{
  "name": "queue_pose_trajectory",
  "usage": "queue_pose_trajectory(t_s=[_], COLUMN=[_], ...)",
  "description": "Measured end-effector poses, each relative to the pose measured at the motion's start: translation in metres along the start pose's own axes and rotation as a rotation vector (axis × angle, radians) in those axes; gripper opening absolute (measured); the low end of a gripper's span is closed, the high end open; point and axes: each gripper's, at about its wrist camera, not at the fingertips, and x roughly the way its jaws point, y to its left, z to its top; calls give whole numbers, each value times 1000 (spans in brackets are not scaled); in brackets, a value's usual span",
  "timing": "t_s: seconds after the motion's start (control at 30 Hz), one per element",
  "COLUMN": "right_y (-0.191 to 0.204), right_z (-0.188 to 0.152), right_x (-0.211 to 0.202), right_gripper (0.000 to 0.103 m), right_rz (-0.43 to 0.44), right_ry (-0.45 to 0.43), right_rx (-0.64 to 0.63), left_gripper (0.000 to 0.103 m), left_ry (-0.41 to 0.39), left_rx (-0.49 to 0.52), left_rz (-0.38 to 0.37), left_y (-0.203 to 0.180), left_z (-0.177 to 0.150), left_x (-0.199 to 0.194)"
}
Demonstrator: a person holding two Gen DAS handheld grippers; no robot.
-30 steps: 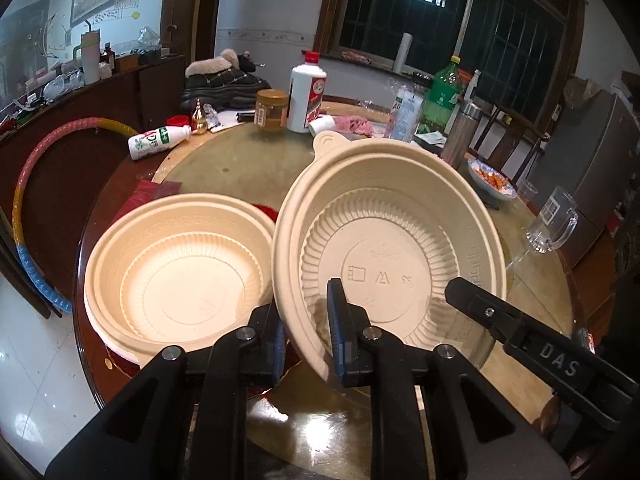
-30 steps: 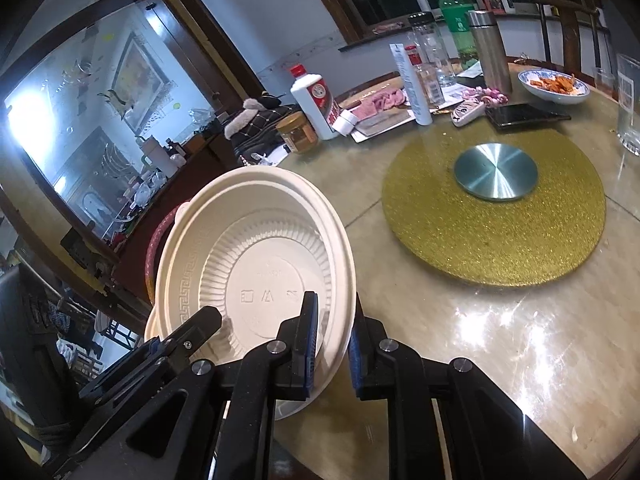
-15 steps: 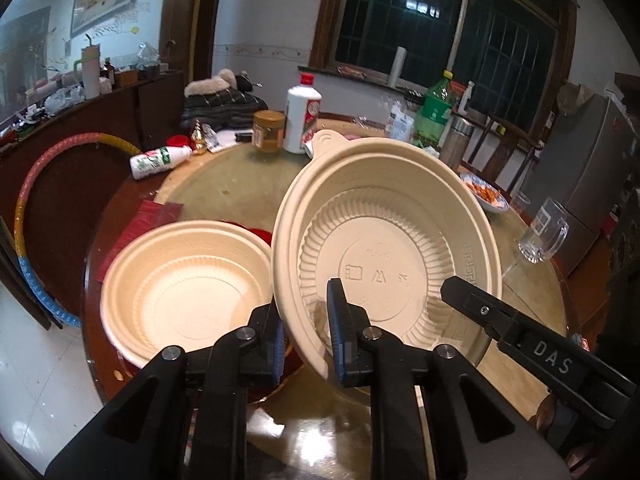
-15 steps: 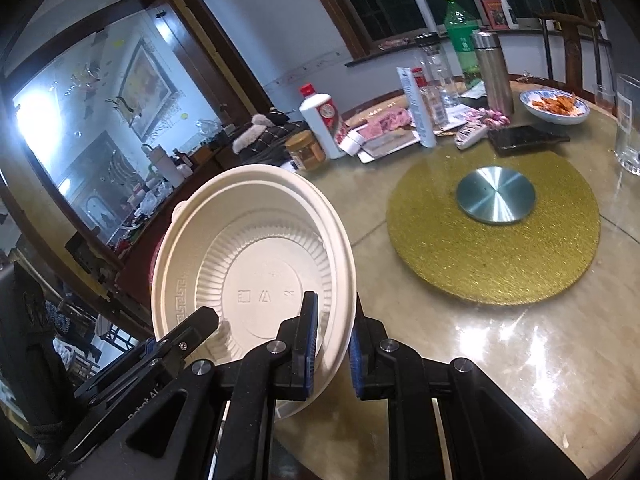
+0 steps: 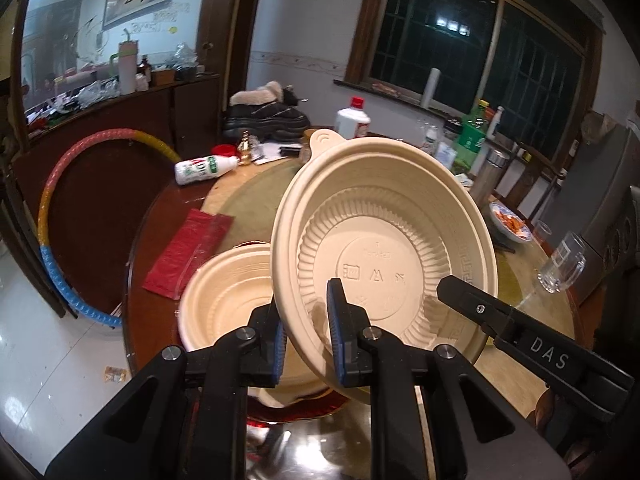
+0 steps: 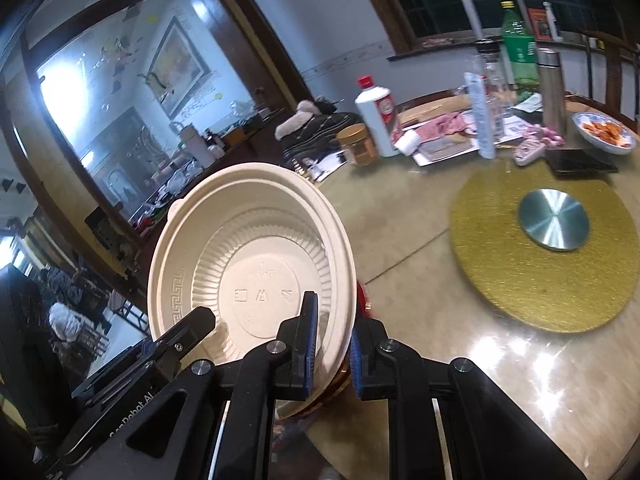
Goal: Organize plates and bowls
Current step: 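Lower the second beige bowl with both grippers into the first beige bowl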
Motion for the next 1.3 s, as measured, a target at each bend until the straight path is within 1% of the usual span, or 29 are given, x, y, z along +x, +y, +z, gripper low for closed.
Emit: queue_pose_trajectory(t_s=[0.13,0.33,0.63,0.93,1.3], right_y=[14,35,37,39,48], right_z=[2,2,-1,-5,-5], right_x=[21,41,62,70,76], right_gripper=[16,16,16,16,17], right_rz=[31,34,32,12,-24], right_ry=[52,95,165,200,221], right_rx=[-14,-49,-42,-49,-82], left_gripper=[16,16,16,16,16], left_ry=[30,44,100,127,135], left_rx=[-43,-71,-76,-72,-66], left_rz=[22,51,69,77,88], left_y=[21,42,52,57,63], left_z=[1,3,-4,-8,-5], left_x=[6,9,22,30,33])
